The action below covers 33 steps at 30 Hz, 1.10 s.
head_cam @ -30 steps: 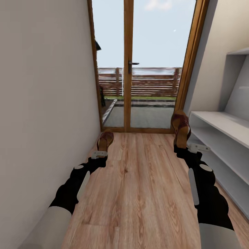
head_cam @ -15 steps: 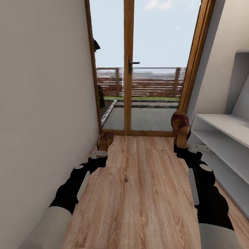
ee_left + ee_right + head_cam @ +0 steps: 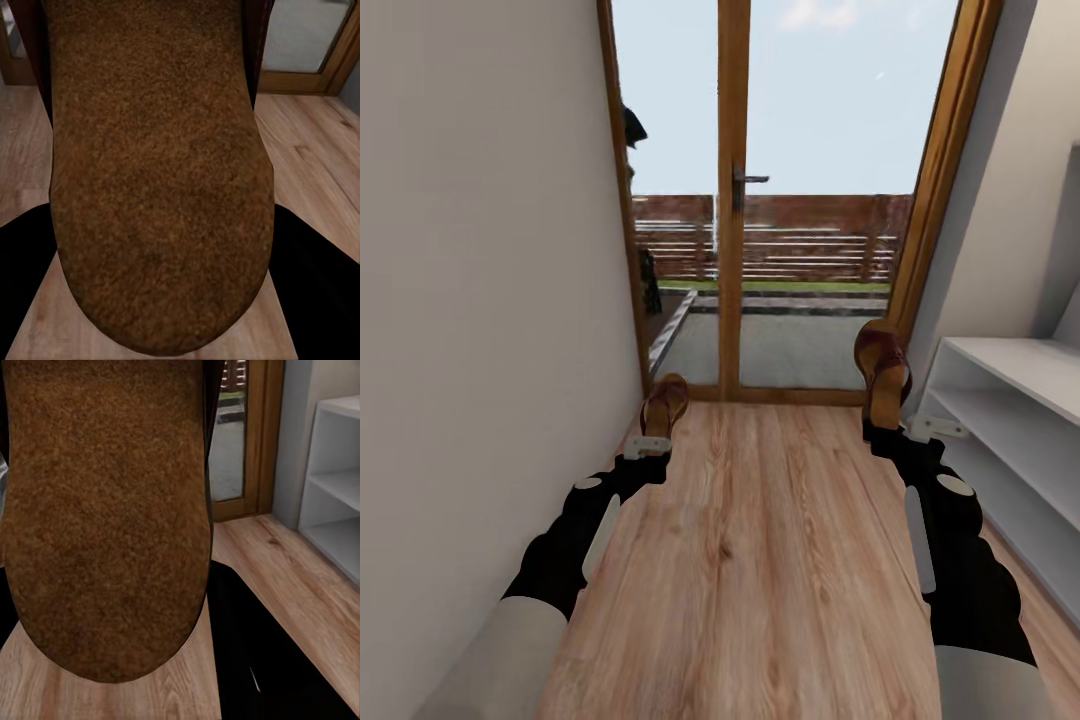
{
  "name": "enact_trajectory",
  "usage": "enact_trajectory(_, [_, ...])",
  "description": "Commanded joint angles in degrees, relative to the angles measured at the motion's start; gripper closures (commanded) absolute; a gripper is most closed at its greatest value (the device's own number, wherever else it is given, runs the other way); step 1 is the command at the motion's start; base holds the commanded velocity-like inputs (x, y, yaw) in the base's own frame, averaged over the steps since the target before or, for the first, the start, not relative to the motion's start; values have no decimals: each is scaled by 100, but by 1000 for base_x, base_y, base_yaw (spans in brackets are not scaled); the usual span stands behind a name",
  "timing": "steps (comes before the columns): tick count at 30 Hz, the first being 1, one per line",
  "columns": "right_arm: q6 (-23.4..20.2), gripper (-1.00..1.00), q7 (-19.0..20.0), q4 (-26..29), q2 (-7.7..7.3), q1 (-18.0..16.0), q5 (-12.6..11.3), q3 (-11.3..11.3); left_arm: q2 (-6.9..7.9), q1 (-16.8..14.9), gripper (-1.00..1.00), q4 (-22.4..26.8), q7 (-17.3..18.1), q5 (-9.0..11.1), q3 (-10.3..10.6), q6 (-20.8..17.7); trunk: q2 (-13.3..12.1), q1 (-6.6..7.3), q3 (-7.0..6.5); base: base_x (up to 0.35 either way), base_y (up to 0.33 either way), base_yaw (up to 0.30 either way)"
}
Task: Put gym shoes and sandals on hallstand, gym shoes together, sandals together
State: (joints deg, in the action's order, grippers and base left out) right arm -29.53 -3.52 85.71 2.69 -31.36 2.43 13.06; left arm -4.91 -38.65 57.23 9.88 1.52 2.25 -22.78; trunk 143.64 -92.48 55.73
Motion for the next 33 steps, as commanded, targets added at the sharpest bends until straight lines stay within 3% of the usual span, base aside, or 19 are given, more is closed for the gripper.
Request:
enact_trajectory(1, [-36,100,-8,8,4,-5,4,4,-1,-3,100,8,14,21,-5,-35,3,-2,6,348,0,0])
enact_trajectory(9, [-36,100,-8,9,4,-4,10,4,-1,-3,100,9,14,19,-6,-34,3,-2,6,348,0,-102])
enact_trajectory(26, [-36,100,-8,10,4,-4,12,4,-1,-3,100,8,14,20,-4,-35,3,-2,6,348,0,-291])
enact_trajectory(33, [-36,100,-8,16,4,-5,12,4,-1,-3,100,10,14,22,-6,-37,3,-2,6,348,0,-58])
